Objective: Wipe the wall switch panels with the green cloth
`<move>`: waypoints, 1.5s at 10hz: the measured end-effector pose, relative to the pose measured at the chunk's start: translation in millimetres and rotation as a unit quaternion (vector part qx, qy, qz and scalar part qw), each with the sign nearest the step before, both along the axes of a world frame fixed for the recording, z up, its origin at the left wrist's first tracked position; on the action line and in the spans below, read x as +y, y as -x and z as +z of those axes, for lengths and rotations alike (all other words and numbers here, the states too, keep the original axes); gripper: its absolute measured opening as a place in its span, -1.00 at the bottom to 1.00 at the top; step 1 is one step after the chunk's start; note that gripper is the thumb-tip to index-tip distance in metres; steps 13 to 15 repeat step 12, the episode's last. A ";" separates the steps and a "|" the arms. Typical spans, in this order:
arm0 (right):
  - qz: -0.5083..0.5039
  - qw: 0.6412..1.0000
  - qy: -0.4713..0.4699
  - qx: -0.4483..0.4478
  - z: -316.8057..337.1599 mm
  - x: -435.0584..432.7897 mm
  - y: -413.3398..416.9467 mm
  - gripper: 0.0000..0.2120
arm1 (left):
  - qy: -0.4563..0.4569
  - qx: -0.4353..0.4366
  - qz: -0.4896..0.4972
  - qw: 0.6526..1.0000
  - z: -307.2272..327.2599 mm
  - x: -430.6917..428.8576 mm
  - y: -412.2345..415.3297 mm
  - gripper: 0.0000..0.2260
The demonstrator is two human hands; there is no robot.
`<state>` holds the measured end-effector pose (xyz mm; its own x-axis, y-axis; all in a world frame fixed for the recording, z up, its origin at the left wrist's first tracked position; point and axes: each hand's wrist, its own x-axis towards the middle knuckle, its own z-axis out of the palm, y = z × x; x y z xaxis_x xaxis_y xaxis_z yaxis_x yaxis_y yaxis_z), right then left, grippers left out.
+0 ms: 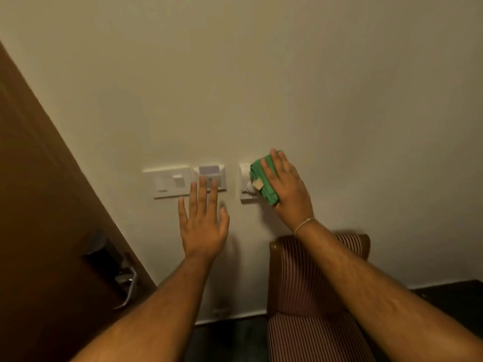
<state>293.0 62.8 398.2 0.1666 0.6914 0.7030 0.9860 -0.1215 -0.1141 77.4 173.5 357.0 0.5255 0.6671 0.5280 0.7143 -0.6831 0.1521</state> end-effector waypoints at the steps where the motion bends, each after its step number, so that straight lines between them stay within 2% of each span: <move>1: -0.011 0.991 0.121 0.047 -95.3 -35.2 -7.3 0.02 | 0.060 0.069 -0.030 0.995 -83.3 -31.9 2.1 -0.35; 2: -0.018 0.974 0.195 0.109 -188.9 -75.3 -10.4 0.01 | 0.106 0.112 -0.054 0.987 -154.8 -63.1 3.0 -0.35; 4: -0.068 0.931 0.287 0.216 -365.1 -155.6 13.0 -0.14 | 0.161 0.188 -0.085 0.965 -262.4 -118.8 1.7 -0.35; 5: -0.078 0.888 0.352 0.286 -434.4 -185.2 35.7 -0.18 | 0.201 0.225 -0.093 0.949 -308.9 -142.4 5.0 -0.36; 7: -0.115 0.847 0.419 0.308 -532.4 -193.7 45.5 -0.10 | 0.218 0.295 -0.098 0.925 -379.8 -158.1 31.4 -0.36; 10: -0.152 0.810 0.478 0.305 -610.1 -173.3 23.3 -0.04 | 0.225 0.334 -0.063 0.913 -420.8 -143.3 55.9 -0.36; 11: -0.157 0.792 0.503 0.309 -617.7 -171.9 23.4 0.00 | 0.228 0.340 -0.070 0.910 -418.0 -131.6 55.2 -0.36; 12: -0.128 0.791 0.509 0.314 -613.3 -173.0 23.8 0.14 | 0.222 0.338 -0.063 0.913 -407.9 -125.8 63.8 -0.36; 15: -0.128 0.791 0.509 0.314 -613.3 -173.0 23.8 0.14 | 0.222 0.338 -0.063 0.913 -407.9 -125.8 63.8 -0.36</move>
